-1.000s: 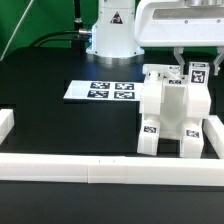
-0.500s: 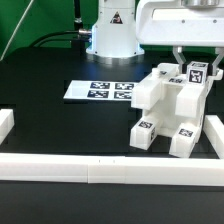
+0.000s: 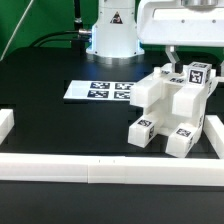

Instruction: Assemble chair

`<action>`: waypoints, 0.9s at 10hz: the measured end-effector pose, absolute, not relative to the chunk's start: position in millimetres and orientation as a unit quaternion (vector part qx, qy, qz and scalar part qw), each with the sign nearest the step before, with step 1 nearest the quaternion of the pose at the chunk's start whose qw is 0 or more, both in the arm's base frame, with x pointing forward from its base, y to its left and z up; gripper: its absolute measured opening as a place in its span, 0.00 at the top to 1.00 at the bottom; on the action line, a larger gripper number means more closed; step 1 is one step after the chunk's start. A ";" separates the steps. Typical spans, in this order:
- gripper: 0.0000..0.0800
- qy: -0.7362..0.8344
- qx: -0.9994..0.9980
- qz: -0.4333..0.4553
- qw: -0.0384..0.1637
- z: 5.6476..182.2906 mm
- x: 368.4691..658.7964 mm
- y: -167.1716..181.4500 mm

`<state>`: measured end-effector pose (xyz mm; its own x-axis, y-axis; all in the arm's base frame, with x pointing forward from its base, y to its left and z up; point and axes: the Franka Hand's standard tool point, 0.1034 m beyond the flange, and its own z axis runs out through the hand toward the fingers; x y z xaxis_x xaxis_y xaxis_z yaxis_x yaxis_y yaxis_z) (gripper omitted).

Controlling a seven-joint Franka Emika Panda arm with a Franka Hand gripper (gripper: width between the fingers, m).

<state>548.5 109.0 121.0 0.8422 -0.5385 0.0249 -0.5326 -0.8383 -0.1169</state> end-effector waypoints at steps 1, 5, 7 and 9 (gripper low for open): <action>0.21 0.292 -0.954 -0.031 0.065 132.0 546.5 109.5; 0.19 0.325 -0.941 -0.034 0.092 176.5 533.9 116.7; 0.19 0.322 -0.942 -0.033 0.092 174.2 534.0 116.6; 0.19 0.322 -0.942 -0.033 0.091 173.7 534.0 116.5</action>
Offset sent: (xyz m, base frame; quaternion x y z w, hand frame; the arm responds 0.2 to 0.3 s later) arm -0.0306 -0.0026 0.0448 0.0139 -0.0271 0.0319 0.9990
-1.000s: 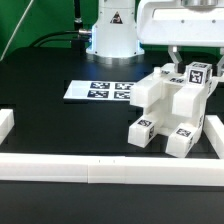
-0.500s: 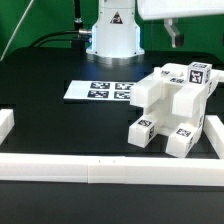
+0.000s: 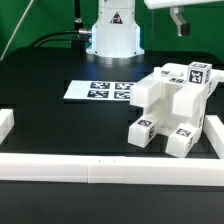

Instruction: Assemble chair

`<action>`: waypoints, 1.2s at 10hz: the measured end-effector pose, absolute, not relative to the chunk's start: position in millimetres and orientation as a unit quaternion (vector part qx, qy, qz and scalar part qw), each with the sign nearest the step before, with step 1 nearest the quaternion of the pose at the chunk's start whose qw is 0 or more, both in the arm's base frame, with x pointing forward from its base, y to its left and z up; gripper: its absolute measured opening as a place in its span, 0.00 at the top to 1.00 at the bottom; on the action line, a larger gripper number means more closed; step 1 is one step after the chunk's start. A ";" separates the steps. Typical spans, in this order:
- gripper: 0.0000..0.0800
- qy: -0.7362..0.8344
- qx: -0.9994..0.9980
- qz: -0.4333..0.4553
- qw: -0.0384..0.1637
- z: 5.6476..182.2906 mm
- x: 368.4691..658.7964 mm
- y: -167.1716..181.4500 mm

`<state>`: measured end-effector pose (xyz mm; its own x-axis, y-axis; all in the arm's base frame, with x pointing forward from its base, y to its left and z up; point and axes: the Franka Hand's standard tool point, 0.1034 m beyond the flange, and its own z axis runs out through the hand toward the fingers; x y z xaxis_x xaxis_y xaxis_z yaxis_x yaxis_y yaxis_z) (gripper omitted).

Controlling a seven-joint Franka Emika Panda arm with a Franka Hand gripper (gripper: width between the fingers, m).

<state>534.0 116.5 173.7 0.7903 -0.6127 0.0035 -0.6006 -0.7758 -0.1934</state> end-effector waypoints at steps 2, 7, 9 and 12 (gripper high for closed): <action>0.19 0.308 -0.947 -0.036 0.089 173.4 530.5 117.2; 0.19 0.223 -0.969 -0.072 0.077 150.8 458.3 83.3; 0.19 0.217 -0.970 -0.073 0.076 151.5 459.6 84.5; 0.19 0.070 -0.993 -0.077 0.054 143.4 454.5 81.8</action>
Offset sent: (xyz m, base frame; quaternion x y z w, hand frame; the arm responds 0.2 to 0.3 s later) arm -0.0691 -0.0139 -0.0004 0.0004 0.0264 -0.1511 0.9882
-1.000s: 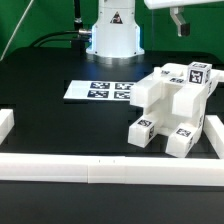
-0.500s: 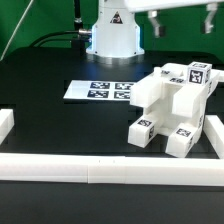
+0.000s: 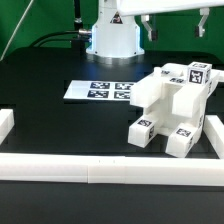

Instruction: Assemble chair

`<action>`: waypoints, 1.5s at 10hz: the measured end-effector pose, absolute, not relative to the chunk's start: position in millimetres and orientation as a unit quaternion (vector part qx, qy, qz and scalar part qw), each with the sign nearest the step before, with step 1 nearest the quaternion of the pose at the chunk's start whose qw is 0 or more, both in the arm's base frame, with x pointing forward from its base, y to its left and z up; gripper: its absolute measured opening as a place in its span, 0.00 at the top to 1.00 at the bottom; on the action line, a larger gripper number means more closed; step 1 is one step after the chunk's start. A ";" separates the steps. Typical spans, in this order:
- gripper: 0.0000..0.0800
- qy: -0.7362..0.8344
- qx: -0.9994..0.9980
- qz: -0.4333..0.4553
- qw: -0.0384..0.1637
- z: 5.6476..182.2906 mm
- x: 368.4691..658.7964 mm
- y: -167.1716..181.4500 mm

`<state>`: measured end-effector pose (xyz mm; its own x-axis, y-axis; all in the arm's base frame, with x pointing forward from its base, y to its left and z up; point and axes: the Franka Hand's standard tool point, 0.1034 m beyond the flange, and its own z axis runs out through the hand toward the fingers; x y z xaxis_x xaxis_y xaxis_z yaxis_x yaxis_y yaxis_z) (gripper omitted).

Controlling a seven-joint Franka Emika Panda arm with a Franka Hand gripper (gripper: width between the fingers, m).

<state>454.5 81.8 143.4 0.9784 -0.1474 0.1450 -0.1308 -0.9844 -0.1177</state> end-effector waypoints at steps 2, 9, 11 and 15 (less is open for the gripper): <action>0.19 -0.065 -0.994 -0.081 0.043 140.6 452.8 69.7; 0.19 -0.295 -0.952 -0.073 0.041 132.6 452.1 47.2; 0.19 -0.288 -0.954 -0.065 0.041 131.3 451.9 45.7; 0.19 -0.317 -0.946 0.065 0.006 126.6 442.6 41.3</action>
Offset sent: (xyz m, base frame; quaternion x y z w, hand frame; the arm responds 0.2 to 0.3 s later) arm 0.0126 0.0060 0.0056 0.0807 -0.0365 -0.0805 0.9928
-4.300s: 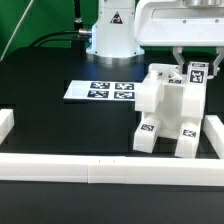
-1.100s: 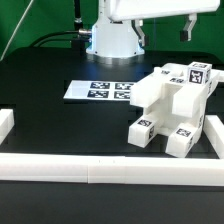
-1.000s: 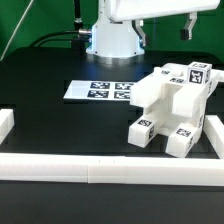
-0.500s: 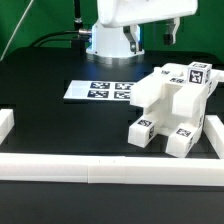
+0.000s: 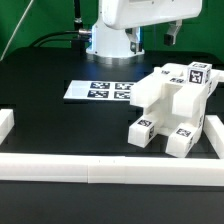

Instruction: Assemble chair

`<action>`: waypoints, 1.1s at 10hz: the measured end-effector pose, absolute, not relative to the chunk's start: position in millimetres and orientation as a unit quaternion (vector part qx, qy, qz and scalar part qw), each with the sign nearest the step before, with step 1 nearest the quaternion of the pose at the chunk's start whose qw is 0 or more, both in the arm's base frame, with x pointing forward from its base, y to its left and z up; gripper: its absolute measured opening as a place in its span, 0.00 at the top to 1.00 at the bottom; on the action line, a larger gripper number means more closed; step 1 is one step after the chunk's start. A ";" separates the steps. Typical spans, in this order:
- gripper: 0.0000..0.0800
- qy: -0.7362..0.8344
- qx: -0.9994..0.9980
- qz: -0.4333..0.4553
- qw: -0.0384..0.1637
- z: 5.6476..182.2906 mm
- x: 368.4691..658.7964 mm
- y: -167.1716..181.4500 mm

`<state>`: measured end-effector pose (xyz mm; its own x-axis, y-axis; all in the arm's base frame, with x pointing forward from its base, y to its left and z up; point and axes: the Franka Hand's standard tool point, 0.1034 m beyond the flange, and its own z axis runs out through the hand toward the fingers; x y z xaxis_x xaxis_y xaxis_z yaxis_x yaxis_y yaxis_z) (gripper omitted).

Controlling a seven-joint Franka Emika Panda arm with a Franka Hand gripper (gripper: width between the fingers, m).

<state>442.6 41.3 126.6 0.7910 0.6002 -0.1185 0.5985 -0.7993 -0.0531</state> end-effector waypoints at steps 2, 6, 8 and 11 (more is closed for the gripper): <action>0.19 -0.335 -0.939 0.078 0.001 123.5 444.1 39.2; 0.19 -0.353 -0.934 0.055 0.007 116.3 440.1 37.8; 0.19 -0.367 -0.929 0.033 0.003 105.1 431.3 33.2; 0.19 -0.367 -0.929 0.037 0.003 105.2 430.9 33.3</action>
Offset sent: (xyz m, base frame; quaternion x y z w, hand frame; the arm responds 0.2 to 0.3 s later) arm 0.0000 0.0000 0.0000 0.0000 0.0000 0.0000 1.0000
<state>430.9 33.3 105.2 0.7275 0.6829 -0.0655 0.6824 -0.7302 -0.0332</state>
